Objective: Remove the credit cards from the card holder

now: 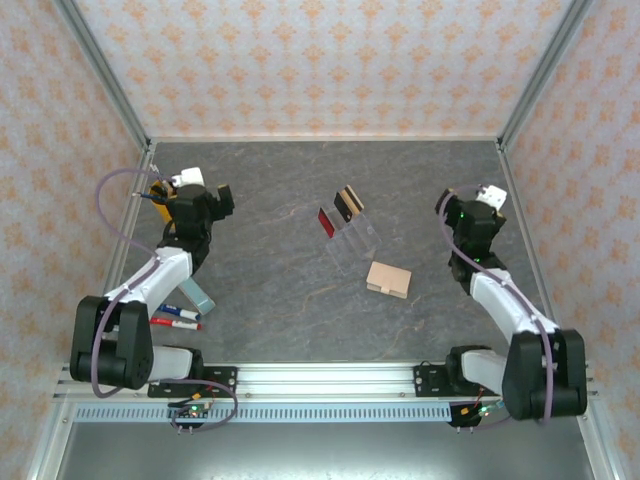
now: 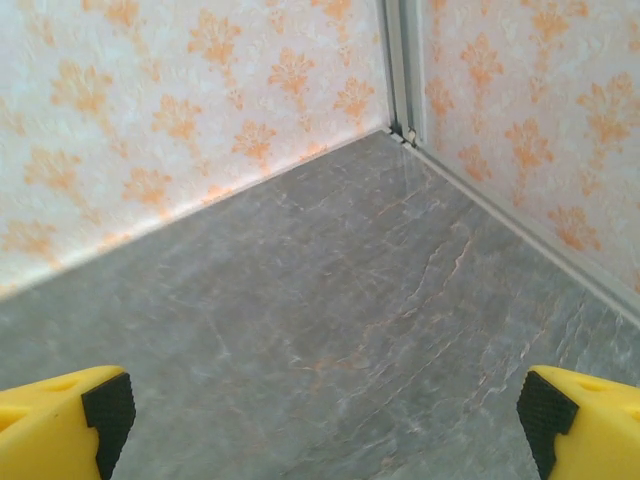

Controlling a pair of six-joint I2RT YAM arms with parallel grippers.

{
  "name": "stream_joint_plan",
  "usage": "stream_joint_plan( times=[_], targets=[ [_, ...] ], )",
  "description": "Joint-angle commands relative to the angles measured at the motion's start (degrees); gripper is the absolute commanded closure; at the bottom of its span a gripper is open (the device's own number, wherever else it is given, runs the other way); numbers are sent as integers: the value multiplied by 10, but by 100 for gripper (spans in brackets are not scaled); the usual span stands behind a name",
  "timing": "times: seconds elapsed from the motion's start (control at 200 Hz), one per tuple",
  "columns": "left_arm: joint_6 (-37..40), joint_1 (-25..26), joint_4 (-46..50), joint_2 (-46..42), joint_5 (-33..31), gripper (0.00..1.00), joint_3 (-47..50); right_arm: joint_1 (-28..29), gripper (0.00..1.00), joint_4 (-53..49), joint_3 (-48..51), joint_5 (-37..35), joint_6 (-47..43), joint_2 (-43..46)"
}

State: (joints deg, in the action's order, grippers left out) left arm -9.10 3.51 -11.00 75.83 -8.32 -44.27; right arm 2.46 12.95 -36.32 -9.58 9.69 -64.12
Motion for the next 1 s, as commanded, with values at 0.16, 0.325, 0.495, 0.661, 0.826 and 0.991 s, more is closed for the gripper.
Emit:
stream_joint_plan(
  times=[0.16,0.325,0.495,0.661,0.826,0.991],
  targets=[
    [-130,20,229,-11,142,0,-101,-1,0,-440,-168,208,141,1],
    [-161,22,292,9,182,0,-140,22,0,-471,-163,412,196,-20],
    [-170,37,305,25,192,0,-141,76,0,-436,-133,470,256,-28],
    [-187,46,307,36,206,0,-135,121,1,-335,-92,483,332,-58],
    [-203,58,287,40,218,0,-121,156,7,-257,-91,479,371,-111],
    [-228,70,271,55,241,0,-117,165,19,-231,-123,474,368,-171]
  ],
)
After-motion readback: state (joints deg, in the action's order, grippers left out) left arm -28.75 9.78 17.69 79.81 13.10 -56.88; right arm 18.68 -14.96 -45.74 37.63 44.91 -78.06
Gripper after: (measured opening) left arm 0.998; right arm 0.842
